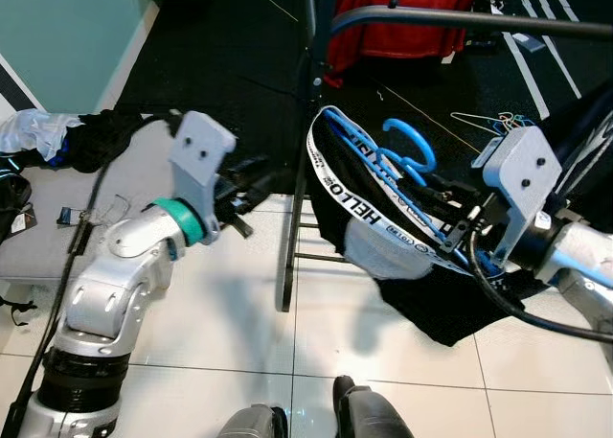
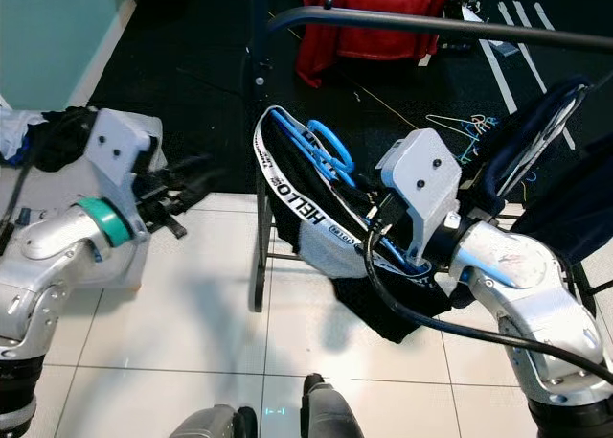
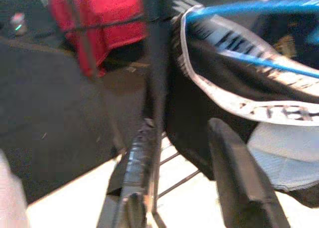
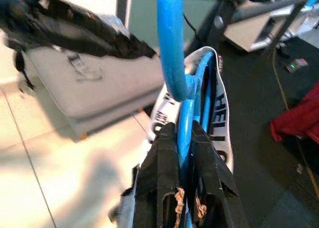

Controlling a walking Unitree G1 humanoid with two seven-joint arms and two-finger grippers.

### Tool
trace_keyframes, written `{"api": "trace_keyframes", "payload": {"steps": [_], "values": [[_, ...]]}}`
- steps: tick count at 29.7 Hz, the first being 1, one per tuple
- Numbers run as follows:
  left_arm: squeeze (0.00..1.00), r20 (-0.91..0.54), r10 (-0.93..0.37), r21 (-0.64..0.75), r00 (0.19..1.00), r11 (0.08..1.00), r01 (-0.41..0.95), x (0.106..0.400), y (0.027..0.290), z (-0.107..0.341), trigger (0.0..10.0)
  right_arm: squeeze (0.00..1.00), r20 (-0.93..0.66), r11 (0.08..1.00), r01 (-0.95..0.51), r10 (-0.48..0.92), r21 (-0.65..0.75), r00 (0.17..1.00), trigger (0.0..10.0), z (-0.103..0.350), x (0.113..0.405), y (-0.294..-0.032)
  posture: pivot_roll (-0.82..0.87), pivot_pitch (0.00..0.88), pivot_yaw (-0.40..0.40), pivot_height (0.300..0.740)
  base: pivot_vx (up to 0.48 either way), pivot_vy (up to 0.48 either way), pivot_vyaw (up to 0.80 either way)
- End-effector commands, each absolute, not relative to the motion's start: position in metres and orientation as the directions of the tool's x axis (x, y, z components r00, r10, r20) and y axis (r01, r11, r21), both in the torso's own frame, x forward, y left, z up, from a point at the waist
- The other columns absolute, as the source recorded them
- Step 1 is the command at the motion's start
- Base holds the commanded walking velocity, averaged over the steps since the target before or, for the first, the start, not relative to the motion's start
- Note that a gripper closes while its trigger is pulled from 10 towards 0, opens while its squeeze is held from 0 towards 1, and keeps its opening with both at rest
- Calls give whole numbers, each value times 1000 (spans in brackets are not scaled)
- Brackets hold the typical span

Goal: Hang hanger

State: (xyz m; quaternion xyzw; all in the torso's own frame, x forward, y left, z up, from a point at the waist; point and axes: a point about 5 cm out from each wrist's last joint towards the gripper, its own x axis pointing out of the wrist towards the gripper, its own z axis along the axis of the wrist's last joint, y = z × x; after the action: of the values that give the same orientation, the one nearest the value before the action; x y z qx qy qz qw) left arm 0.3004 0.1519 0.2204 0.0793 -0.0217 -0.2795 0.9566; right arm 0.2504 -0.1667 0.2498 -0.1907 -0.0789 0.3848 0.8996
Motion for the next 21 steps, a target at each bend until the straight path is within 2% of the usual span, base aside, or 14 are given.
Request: {"api": "trace_keyframes", "payload": {"steps": [1, 5, 8, 9, 10, 11, 12, 13, 14, 18, 21], "values": [[1000, -43, -509, 135, 860, 850, 509, 301, 158, 213, 10000, 0, 23, 602, -690, 760, -403, 650, 10000, 256, 243, -160, -118, 136, 90, 740, 0, 0, 0], [1000, -62, -564, 108, 823, 816, 567, 294, 152, 213, 10000, 0, -41, 565, -727, 778, -391, 627, 10000, 248, 228, -158, -120, 138, 87, 740, 0, 0, 0], [1000, -58, -614, 97, 787, 782, 616, 287, 147, 215, 10000, 0, -75, 601, -700, 736, -386, 673, 10000, 241, 225, -166, -122, 143, 84, 740, 0, 0, 0], [1000, -56, -645, 79, 762, 758, 648, 283, 143, 215, 10000, 0, -95, 644, -665, 688, -377, 720, 10000, 235, 224, -175, -128, 148, 83, 740, 0, 0, 0], [1000, -56, -645, 79, 762, 758, 648, 283, 143, 215, 10000, 0, -95, 644, -665, 688, -377, 720, 10000, 235, 224, -175, -128, 148, 83, 740, 0, 0, 0], [325, -53, -679, 57, 732, 730, 681, 279, 139, 216, 10000, 0, -111, 686, -618, 630, -384, 769, 10000, 229, 223, -184, -132, 150, 85, 740, 0, 0, 0], [325, -53, -679, 57, 732, 730, 681, 279, 139, 216, 10000, 0, -111, 686, -618, 630, -384, 769, 10000, 229, 223, -184, -132, 150, 85, 740, 0, 0, 0], [325, -54, -708, 24, 704, 704, 710, 275, 135, 216, 10000, 0, -134, 724, -573, 570, -385, 810, 10000, 223, 220, -194, -143, 154, 89, 740, 0, 0, 0], [0, -46, -740, -17, 671, 672, 741, 271, 131, 217, 10000, 0, -158, 762, -522, 503, -383, 850, 10000, 217, 215, -205, -161, 157, 97, 740, 0, 0, 0], [0, -34, -770, -57, 637, 638, 768, 270, 128, 220, 10000, 0, -179, 791, -478, 444, -381, 878, 10000, 214, 207, -214, -173, 157, 105, 740, 0, 0, 0], [0, -46, -781, -53, 622, 624, 780, 270, 128, 220, 10000, 0, -176, 783, -493, 462, -379, 869, 10000, 216, 205, -212, -176, 156, 111, 740, 0, 0, 0]]}}
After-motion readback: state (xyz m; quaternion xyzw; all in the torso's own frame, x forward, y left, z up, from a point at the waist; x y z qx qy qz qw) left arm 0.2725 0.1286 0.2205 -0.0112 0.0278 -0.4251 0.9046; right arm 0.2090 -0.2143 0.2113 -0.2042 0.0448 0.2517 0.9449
